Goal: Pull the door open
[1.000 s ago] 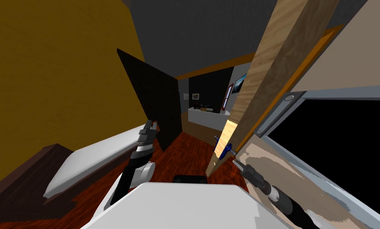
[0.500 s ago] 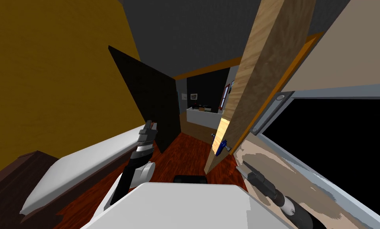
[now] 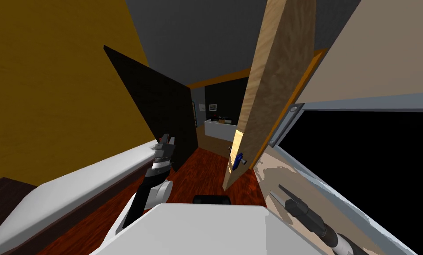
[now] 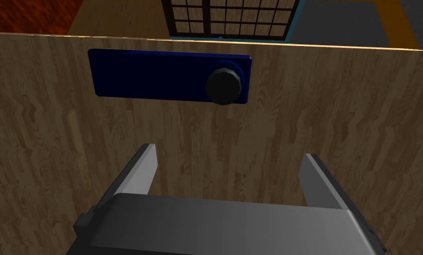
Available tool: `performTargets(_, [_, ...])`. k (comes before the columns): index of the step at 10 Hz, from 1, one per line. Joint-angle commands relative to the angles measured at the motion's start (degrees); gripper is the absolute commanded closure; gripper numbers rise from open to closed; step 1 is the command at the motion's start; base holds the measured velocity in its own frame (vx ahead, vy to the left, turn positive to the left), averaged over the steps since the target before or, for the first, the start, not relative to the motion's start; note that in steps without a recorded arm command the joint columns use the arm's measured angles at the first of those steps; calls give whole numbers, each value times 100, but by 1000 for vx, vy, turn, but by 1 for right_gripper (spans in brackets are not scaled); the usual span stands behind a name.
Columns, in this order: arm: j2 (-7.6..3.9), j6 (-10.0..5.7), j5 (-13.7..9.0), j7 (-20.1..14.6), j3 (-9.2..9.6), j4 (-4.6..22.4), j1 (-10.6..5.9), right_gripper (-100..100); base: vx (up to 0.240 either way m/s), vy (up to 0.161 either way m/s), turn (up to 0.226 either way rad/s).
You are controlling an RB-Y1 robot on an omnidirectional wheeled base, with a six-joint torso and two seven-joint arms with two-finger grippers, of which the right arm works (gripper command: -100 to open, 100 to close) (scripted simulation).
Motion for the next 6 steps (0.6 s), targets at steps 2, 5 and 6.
performTargets(2, [29,56,-8,-13,0,-15,-33,-100,26,-11,37])
performTargets(5, [48,212,-38,-55,-12,-24,-105,-100,105,161,55])
performTargets(6, [47,271,-53,-76,-21,-21,-134,-100,163,135,68])
